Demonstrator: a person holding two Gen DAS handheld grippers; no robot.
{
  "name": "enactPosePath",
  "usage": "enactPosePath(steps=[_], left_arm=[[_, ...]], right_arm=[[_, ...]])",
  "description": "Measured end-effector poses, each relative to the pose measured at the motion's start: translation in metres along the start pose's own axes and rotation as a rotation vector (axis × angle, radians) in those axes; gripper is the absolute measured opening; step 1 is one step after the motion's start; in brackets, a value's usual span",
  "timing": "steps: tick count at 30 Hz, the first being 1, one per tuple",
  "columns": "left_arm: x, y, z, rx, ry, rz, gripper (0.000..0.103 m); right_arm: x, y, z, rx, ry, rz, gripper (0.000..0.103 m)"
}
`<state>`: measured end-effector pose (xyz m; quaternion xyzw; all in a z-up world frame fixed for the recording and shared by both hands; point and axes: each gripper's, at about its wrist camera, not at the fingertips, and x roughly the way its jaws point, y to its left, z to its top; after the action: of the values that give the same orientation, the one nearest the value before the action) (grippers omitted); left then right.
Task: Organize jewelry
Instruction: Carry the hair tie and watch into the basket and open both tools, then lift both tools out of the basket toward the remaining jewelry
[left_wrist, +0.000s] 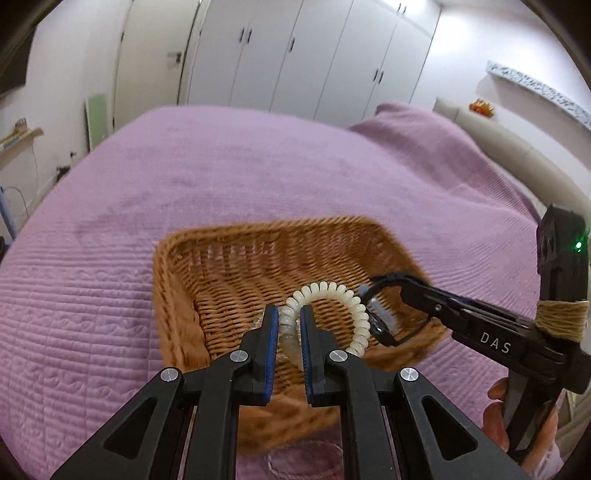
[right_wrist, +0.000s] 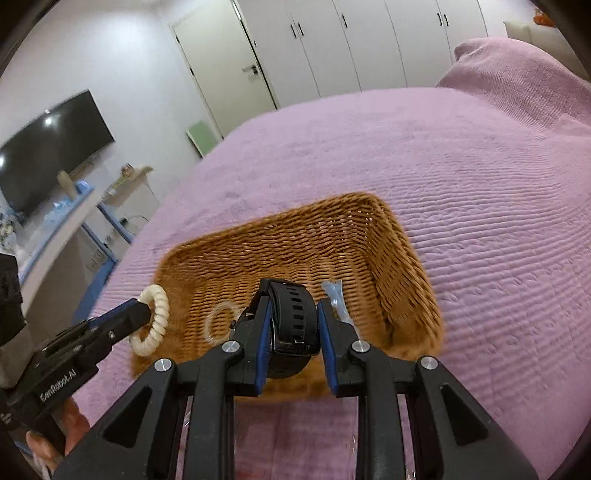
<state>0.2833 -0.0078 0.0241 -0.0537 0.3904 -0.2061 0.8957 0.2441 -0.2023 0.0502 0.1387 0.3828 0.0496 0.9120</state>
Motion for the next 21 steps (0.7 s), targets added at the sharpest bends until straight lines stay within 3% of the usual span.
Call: enactPosePath(steps=[6, 16, 18, 20, 21], left_arm=[[0.033, 0.0, 0.0, 0.033, 0.06, 0.06, 0.012], [0.043, -0.003, -0.011, 0.024, 0.097, 0.113, 0.013], [0.035, 0.0, -0.011, 0.006, 0.093, 0.109, 0.022], [0.022, 0.003, -0.011, -0.013, 0.07, 0.086, 0.041], [0.011, 0.004, -0.012, -0.024, 0.045, 0.072, 0.051]], right_arm=[[0.045, 0.005, 0.003, -0.014, 0.076, -0.006, 0.028], [0.048, 0.008, 0.006, -0.048, 0.095, -0.057, 0.028], [0.045, 0.006, 0.006, -0.047, 0.096, -0.058, 0.029], [0.039, 0.004, 0.006, -0.035, 0.092, -0.058, 0.038], [0.035, 0.002, 0.006, -0.031, 0.085, -0.054, 0.05]])
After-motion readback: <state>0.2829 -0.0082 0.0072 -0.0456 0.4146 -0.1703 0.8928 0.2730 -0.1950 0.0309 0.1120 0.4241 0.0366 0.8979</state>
